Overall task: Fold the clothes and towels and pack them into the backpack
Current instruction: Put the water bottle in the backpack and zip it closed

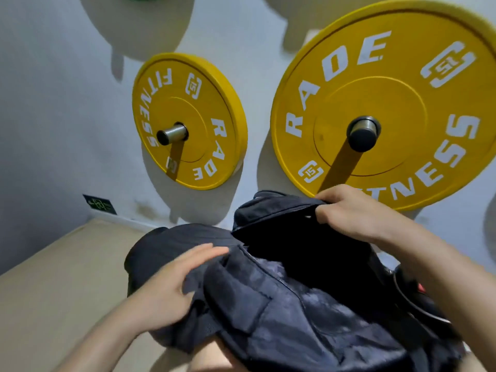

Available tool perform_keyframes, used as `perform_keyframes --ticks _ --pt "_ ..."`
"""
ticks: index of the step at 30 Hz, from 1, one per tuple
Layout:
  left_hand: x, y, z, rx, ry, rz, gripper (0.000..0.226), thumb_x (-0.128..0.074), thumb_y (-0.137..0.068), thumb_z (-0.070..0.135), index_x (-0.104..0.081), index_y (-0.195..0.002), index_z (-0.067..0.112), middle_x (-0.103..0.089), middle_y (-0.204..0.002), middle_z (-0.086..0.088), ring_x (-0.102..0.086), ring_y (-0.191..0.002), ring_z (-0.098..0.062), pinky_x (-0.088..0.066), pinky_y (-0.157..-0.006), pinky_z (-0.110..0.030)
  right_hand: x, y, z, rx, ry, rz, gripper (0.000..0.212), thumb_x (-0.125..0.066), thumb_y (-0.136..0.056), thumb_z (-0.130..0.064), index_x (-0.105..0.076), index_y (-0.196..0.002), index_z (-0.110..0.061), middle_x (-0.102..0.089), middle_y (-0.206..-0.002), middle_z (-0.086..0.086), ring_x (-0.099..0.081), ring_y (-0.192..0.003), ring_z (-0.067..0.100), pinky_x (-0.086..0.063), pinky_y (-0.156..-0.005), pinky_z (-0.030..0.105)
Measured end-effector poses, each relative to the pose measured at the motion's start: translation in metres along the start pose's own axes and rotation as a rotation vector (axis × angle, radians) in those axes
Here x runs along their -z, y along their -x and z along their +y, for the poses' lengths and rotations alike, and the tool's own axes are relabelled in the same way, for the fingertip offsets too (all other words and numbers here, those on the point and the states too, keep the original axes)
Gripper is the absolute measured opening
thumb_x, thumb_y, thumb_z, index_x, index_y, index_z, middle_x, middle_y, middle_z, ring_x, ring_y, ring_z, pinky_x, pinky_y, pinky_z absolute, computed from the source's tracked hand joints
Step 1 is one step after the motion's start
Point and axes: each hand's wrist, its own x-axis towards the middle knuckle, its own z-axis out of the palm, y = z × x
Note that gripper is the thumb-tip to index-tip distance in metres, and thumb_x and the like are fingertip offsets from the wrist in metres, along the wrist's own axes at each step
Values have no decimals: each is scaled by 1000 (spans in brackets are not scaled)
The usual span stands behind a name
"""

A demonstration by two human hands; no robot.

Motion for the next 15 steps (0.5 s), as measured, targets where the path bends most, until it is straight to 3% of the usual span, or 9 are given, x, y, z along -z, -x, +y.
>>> perform_keyframes --ticks 3,5,6,9,12,14,15 --pt "-29 -41 24 -111 -9 101 50 -48 -78 9 -60 -108 48 -53 -122 26 -44 -121 9 -37 -102 -17 -2 3 -8 -19 -152 -44 20 -48 -81 -6 -67 -80 -11 -56 -54 -6 -49 -49 8 -35 -49 21" --pt "-46 -72 51 -129 -131 176 12 -52 -84 27 -56 -89 36 -58 -100 14 -55 -99 -7 -46 -87 -30 -4 9 -15 -16 -190 -52 27 -46 -81 0 -68 -80 -15 -60 -58 -6 -51 -50 6 -36 -47 19" --pt "-54 -84 65 -99 -243 178 4 -51 -86 33 -52 -86 30 -58 -95 7 -57 -92 -18 -47 -78 -35 -3 12 -18 0 -150 -33 28 -45 -81 1 -67 -78 -16 -60 -60 -6 -52 -53 7 -36 -48 20" --pt "-95 -98 97 -86 -534 134 24 -44 -93 43 -57 -93 22 -65 -92 -10 -59 -85 -38 -39 -62 -36 6 26 -24 82 212 2 21 -46 -86 -11 -59 -92 -25 -58 -74 -6 -52 -70 13 -36 -56 24" --pt "-102 -77 91 -171 -360 190 27 -46 -84 44 -58 -81 20 -65 -84 -6 -59 -83 -31 -39 -63 -35 4 49 -23 156 545 -50 35 -45 -87 -26 -38 -119 -38 -62 -100 -1 -56 -93 25 -44 -73 35" --pt "-88 -54 66 -237 25 128 16 -52 -74 32 -65 -76 23 -67 -88 6 -60 -90 -12 -45 -79 -30 -3 58 -17 182 662 -50 44 -42 -86 -29 -31 -127 -40 -63 -112 1 -58 -104 28 -47 -76 37" --pt "-81 -41 51 -239 158 81 21 -52 -71 26 -69 -82 29 -66 -99 15 -58 -102 -6 -42 -90 -22 -8 60 -13 181 691 -16 41 -41 -87 -29 -35 -126 -38 -63 -111 0 -58 -105 27 -48 -76 38"
